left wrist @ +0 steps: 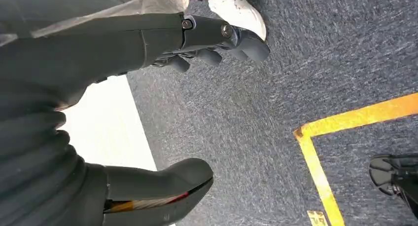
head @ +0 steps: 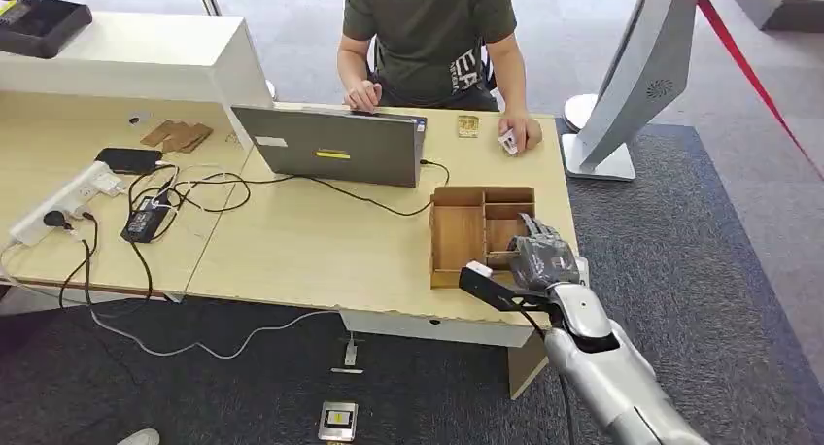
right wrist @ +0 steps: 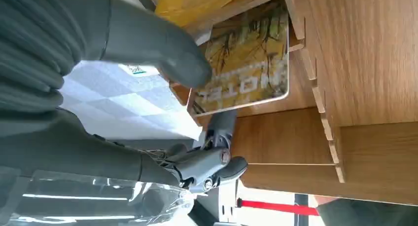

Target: Pass the card to the sensor for recognition and then transmit it.

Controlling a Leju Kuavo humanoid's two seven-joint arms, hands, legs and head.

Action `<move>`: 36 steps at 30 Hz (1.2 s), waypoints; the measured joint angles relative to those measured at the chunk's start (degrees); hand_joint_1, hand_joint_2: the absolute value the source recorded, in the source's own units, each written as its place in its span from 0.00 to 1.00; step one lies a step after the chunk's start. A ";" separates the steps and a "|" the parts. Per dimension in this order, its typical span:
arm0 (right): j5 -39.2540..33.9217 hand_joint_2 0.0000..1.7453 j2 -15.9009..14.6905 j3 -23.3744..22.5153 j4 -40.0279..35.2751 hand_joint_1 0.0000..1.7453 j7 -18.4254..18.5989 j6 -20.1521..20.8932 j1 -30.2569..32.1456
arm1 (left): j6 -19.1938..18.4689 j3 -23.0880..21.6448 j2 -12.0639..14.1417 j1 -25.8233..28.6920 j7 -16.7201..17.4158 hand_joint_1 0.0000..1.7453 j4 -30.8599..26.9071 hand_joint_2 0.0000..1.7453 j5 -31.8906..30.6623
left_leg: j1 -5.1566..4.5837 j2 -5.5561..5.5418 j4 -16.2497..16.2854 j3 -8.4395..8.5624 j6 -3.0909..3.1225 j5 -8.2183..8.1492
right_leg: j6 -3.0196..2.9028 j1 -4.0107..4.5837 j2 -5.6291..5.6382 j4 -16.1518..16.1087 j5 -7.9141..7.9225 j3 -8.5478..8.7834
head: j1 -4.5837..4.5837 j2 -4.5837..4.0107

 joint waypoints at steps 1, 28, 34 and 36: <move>-0.07 1.00 0.00 0.00 0.00 1.00 0.00 -0.02 -0.02 | 0.00 0.00 0.00 0.00 0.00 0.00 0.02 1.00 0.00 | 0.00 0.00 0.00 0.00 0.00 0.00 | 0.00 0.00 0.00 0.00 0.00 0.00 | 0.00 0.00; -0.81 1.00 0.02 0.02 0.04 1.00 -0.18 -0.55 -0.61 | 0.00 0.00 0.00 0.00 0.00 0.00 0.00 1.00 0.00 | 0.00 0.01 0.00 0.00 0.00 0.00 | 0.00 0.00 0.00 0.01 0.00 0.00 | 0.00 0.00; -1.42 1.00 0.02 0.00 0.20 1.00 -0.33 -1.66 -1.73 | 0.00 0.00 0.00 0.00 0.02 0.00 0.02 1.00 0.00 | 0.00 0.01 0.00 0.00 0.00 0.00 | 0.00 0.00 0.00 0.00 0.00 0.00 | 0.00 0.00; -1.70 1.00 0.02 0.00 0.24 1.00 -0.33 -1.75 -2.30 | 0.00 0.00 0.00 0.00 0.02 0.00 0.02 1.00 0.00 | 0.00 0.01 0.00 0.01 0.00 0.00 | 0.00 0.00 0.00 0.00 0.00 0.00 | 0.00 0.00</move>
